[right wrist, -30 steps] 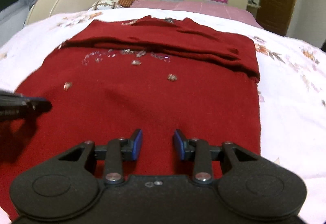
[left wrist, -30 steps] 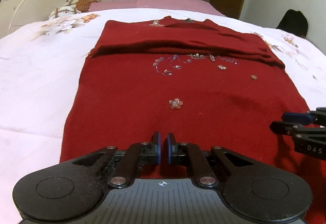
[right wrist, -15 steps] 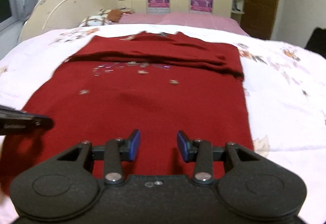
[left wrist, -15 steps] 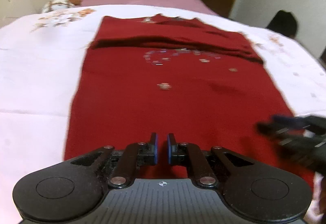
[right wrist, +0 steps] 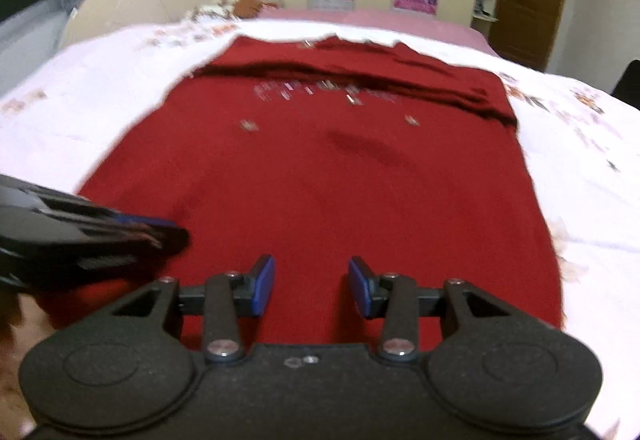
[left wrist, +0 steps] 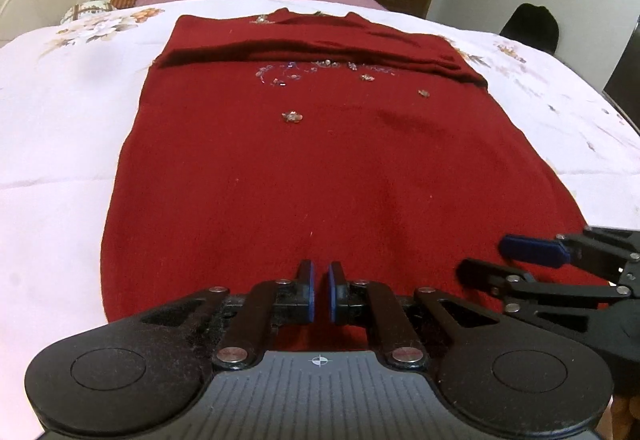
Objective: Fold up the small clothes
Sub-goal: 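Grasp the sweater hem with the left tool while the right tool grasps the hem beside it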
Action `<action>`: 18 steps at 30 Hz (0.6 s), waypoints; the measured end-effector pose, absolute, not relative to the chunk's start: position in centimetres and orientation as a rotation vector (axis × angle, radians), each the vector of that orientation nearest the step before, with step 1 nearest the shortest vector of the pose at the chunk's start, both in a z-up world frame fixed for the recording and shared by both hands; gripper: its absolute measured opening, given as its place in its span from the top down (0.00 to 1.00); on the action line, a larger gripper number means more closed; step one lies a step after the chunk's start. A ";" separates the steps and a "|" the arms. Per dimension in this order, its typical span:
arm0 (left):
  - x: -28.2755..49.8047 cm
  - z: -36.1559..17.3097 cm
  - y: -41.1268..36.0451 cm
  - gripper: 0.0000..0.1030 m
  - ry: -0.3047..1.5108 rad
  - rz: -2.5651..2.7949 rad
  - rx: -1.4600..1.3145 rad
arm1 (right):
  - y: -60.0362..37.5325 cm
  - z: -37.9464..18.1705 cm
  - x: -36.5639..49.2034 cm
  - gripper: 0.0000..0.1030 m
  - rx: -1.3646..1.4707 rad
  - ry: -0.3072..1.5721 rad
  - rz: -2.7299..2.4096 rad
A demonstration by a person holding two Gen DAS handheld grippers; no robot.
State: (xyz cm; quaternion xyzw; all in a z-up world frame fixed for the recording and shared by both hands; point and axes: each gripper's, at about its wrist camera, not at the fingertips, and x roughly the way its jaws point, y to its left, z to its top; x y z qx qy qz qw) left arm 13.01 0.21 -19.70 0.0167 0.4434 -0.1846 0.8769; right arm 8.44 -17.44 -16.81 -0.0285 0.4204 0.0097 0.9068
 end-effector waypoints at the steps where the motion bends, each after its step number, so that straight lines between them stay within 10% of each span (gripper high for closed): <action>1: 12.9 -19.7 0.3 0.93 0.927 -0.387 0.035 | -17.8 -17.1 8.2 0.60 -0.056 0.873 0.005; 18: 11.2 -19.1 2.9 0.93 0.932 -0.417 0.031 | -22.6 -17.3 4.7 0.53 -0.029 0.865 -0.161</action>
